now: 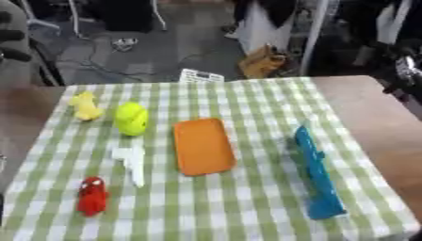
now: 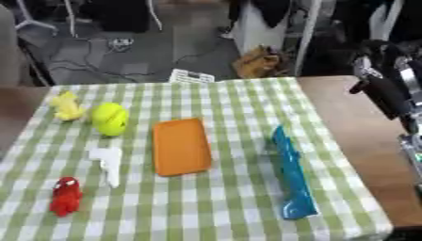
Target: Pick up objects on the table and place them in the box.
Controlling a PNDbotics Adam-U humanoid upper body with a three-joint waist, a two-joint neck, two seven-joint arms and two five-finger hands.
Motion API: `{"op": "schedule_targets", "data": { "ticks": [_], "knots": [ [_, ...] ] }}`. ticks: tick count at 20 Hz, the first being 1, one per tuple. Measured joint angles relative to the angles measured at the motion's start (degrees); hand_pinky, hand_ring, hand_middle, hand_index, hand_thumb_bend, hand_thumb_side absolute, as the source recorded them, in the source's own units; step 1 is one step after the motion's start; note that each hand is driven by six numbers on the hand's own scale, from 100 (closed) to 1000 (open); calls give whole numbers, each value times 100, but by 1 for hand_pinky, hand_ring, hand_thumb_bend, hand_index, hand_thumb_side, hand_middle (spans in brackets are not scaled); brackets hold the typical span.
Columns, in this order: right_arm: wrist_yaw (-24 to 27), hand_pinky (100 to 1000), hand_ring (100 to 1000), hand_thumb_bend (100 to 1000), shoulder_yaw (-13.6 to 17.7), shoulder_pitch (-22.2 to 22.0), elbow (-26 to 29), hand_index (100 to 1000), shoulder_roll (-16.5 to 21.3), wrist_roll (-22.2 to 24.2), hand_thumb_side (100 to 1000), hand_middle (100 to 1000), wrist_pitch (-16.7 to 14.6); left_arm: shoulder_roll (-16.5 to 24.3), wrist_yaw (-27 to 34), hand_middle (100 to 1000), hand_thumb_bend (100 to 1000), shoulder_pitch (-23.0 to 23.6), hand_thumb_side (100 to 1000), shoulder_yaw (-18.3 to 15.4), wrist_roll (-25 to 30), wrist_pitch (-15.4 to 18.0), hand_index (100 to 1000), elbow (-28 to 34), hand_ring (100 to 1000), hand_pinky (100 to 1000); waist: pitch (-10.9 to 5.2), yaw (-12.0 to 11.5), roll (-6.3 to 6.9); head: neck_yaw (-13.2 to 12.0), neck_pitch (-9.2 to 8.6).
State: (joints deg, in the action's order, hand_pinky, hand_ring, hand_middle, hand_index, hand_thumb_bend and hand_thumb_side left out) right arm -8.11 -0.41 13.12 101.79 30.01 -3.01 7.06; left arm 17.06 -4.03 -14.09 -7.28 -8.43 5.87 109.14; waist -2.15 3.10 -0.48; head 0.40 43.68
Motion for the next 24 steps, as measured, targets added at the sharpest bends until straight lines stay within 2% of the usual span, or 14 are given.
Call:
{"op": "schedule_targets", "data": {
  "ticks": [10, 12, 21, 24],
  "knots": [
    [-266, 483, 657, 100, -73, 0, -96, 862, 6, 349, 640, 793, 144, 0, 0, 729, 207, 0, 834, 0, 0, 0, 840, -1, 682, 540, 0, -9, 0, 13, 0],
    [-429, 477, 657, 100, -82, 0, -96, 861, 14, 513, 666, 802, 208, 0, 0, 729, 207, 0, 834, 0, 0, 0, 840, -1, 682, 540, 0, -9, 0, 13, 0],
    [-1460, 486, 679, 100, -145, 5, -99, 864, 53, 1855, 712, 817, 394, 0, 0, 729, 207, 0, 834, 0, 1, -1, 840, -1, 682, 540, 0, -9, 0, 16, 0],
    [-1701, 491, 685, 128, -180, 41, -121, 866, 59, 2216, 736, 821, 417, 0, 0, 729, 206, 0, 834, 1, 7, -7, 840, -1, 681, 540, 0, -18, 0, 18, 0]
  ]
}}
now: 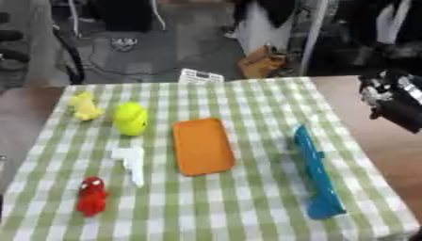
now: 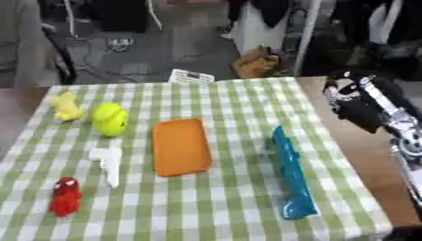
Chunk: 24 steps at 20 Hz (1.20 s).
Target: Pick up objects on the table and place them in the box.
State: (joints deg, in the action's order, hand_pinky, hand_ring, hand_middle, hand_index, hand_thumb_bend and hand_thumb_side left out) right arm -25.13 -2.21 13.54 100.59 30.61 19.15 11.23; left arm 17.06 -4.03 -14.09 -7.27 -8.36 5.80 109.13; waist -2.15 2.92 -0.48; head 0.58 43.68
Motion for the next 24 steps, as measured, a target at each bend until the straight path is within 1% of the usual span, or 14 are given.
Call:
{"op": "schedule_targets", "data": {
  "ticks": [1, 2, 5, 7, 9, 11, 12, 13, 16, 17, 19, 22, 23, 24],
  "knots": [
    [-67, 491, 685, 128, -2, 13, -12, 866, 4, 101, 736, 821, 7, 0, 0, 729, 206, 0, 834, 0, 1, -1, 840, 0, 681, 540, 0, -7, 0, 1, 0],
    [-121, 495, 691, 158, -4, 14, -15, 869, 9, 187, 761, 823, 11, 0, 0, 729, 206, 0, 835, 0, 2, -2, 840, 0, 681, 539, 0, -8, 0, 1, 0],
    [-227, 498, 694, 197, -48, 14, -53, 868, 22, 416, 784, 823, 12, 0, 0, 729, 206, 0, 835, 0, 3, -3, 840, -2, 681, 540, 0, -11, 0, 2, 0],
    [-264, 498, 693, 211, -93, 17, -91, 868, 39, 554, 786, 823, -5, 0, 0, 729, 206, 0, 835, 1, 4, -3, 840, -3, 681, 540, 0, -15, 0, 4, 0],
    [-298, 492, 689, 332, -125, 21, -125, 869, 42, 648, 774, 822, -22, 0, 0, 729, 206, 0, 835, 1, 4, -3, 840, -7, 681, 539, 0, -18, 0, 4, 1],
    [-314, 492, 689, 332, -174, 50, -188, 869, 43, 740, 774, 822, -36, 0, 0, 729, 206, 0, 835, 1, 5, -3, 840, -18, 681, 539, 0, -24, 0, 5, 1],
    [-318, 491, 692, 419, -187, 64, -212, 868, 43, 776, 753, 821, -46, 0, 0, 729, 206, 0, 835, 1, 5, -3, 840, -25, 681, 539, 0, -25, 0, 5, 1],
    [-325, 492, 696, 462, -207, 66, -243, 872, 43, 814, 745, 822, -53, 0, 0, 729, 206, 0, 836, 1, 6, -3, 840, -31, 681, 539, 0, -28, 0, 7, 1],
    [-332, 494, 700, 511, -263, 96, -379, 878, 46, 957, 748, 822, -77, 0, 0, 729, 207, 0, 836, 2, 7, -3, 840, -33, 681, 539, 0, -47, 0, 21, 2],
    [-332, 497, 703, 556, -280, 110, -424, 888, 47, 999, 756, 825, -86, 0, 0, 729, 206, 0, 836, 2, 7, -2, 840, -33, 681, 539, 0, -48, 0, 25, 3],
    [-335, 504, 710, 601, -300, 115, -511, 900, 47, 1076, 753, 830, -109, 0, 0, 728, 206, 0, 836, 2, 8, -2, 840, -33, 681, 539, 0, -51, 0, 30, 3],
    [-354, 512, 716, 625, -343, 128, -627, 911, 49, 1188, 735, 835, -162, 0, 0, 728, 207, 0, 836, 2, 8, -2, 840, -33, 681, 539, 0, -53, 0, 36, 3],
    [-359, 520, 723, 625, -352, 136, -656, 925, 49, 1230, 693, 843, -180, 0, 0, 728, 207, 0, 836, 2, 8, -2, 840, -33, 681, 539, 0, -53, 0, 38, 3],
    [-364, 520, 723, 625, -354, 140, -686, 925, 49, 1272, 693, 843, -202, 0, 0, 728, 207, 0, 836, 2, 8, -2, 840, -33, 681, 539, 0, -53, 0, 42, 4]
  ]
}}
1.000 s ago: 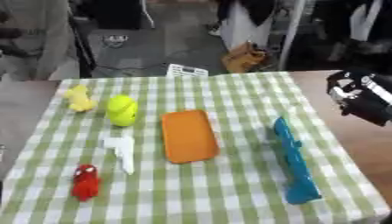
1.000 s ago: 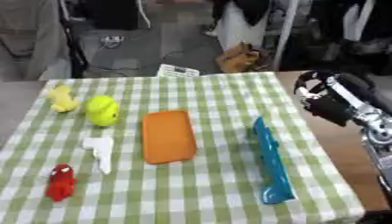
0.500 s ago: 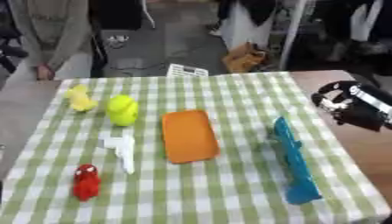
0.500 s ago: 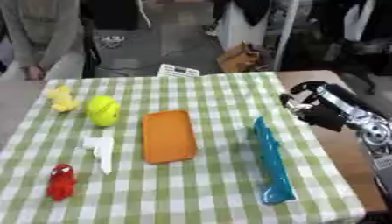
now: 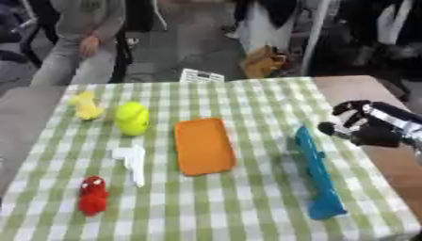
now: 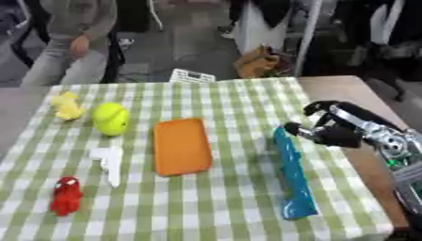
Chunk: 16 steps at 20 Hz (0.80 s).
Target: Pick up objects on the table and place them in the box.
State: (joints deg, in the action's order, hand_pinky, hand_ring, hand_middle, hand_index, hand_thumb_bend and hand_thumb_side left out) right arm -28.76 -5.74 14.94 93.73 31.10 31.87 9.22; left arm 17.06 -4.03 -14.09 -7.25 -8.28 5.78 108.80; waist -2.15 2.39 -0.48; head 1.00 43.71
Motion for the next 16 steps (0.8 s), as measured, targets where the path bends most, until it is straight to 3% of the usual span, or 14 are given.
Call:
{"op": "schedule_targets", "data": {
  "ticks": [1, 16],
  "knots": [
    [-4, 527, 729, 607, -4, 2, -23, 932, 0, 50, 611, 850, -19, 0, 0, 728, 207, 0, 835, 0, 0, 0, 840, 0, 681, 539, 0, 0, 0, 2, 0],
    [-92, 534, 732, 615, -102, 19, -139, 935, 0, 450, 647, 851, -113, 1, 0, 728, 206, 0, 836, 0, 0, 0, 840, 0, 680, 539, 0, 1, 0, 3, 0]
  ]
}}
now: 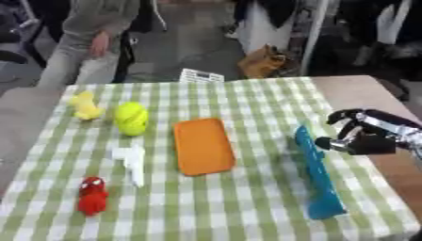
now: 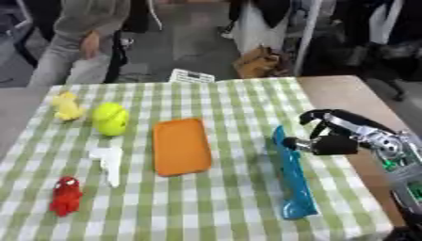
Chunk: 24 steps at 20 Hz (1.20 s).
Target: Pick up objects on the table and place them in the box.
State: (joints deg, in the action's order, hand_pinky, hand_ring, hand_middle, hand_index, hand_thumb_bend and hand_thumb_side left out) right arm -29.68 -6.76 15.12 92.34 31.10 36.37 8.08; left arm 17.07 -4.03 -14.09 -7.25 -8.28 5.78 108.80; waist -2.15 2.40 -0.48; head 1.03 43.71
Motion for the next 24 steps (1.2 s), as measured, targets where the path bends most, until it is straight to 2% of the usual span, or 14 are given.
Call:
{"op": "schedule_targets", "data": {
  "ticks": [24],
  "knots": [
    [-61, 540, 733, 593, -262, 54, -211, 934, -8, 285, 680, 850, -90, 0, 0, 728, 205, 1, 837, 0, 2, -1, 840, 0, 678, 539, 0, -29, 0, 25, 1]
  ]
}}
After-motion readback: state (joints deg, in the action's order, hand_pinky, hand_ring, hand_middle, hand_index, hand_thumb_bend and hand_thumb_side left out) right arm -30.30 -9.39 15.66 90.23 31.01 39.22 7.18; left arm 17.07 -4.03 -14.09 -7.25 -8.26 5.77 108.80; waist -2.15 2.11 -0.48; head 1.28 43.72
